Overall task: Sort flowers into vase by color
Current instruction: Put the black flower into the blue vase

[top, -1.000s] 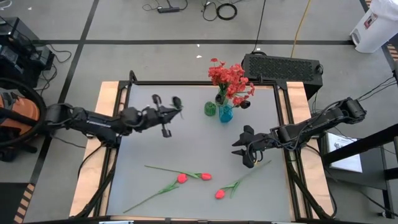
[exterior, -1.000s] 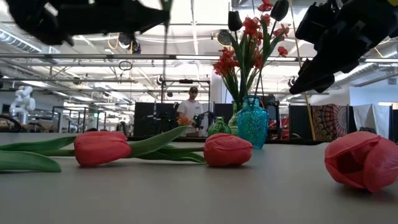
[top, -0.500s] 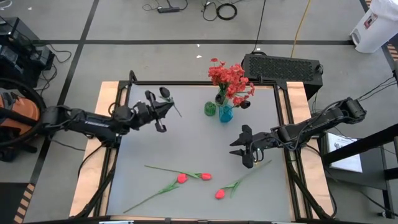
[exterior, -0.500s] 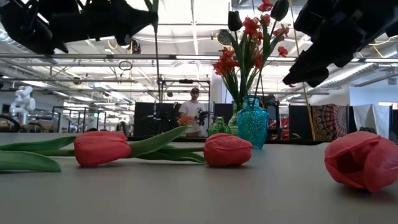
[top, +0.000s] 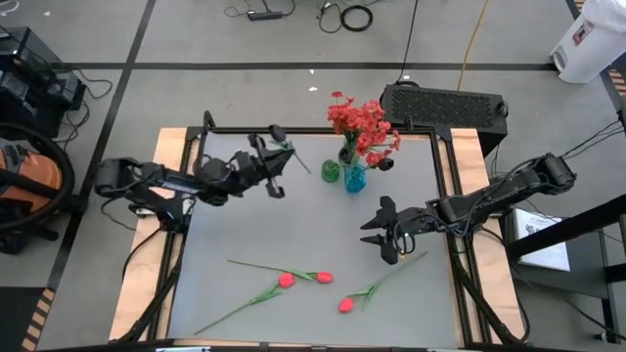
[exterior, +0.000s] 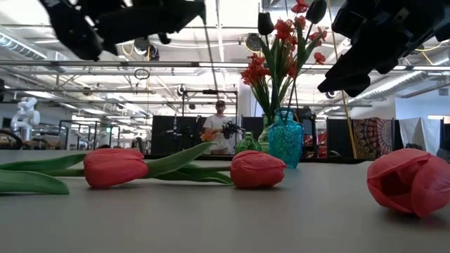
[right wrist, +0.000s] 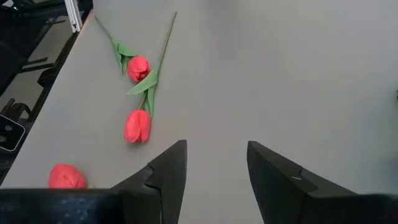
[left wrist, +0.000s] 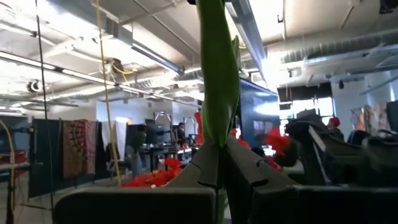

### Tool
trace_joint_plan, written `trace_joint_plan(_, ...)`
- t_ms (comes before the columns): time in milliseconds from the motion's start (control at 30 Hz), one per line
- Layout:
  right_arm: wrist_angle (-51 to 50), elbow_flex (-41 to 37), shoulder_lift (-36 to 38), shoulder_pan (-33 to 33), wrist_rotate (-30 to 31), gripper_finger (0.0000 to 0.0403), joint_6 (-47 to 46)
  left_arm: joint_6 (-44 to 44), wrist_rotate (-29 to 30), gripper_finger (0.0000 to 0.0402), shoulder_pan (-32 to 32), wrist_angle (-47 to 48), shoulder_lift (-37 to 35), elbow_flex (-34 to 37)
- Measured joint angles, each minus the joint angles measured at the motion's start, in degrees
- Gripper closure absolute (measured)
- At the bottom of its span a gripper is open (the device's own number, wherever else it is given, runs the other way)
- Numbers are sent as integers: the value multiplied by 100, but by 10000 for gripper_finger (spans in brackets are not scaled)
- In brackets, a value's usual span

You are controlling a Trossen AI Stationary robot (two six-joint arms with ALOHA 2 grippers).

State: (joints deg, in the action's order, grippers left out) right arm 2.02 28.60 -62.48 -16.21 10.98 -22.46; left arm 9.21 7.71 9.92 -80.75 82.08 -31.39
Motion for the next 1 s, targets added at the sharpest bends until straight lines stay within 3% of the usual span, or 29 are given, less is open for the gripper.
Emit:
trace_joint_plan(300,-7,0,0,0,-2,243,107,-1029,-461,388,436,15,906,-1021)
trace_joint_plan(1000,-11,0,0,-2,-4,243,260,-1346,-563,387,469,34,1965,-2288)
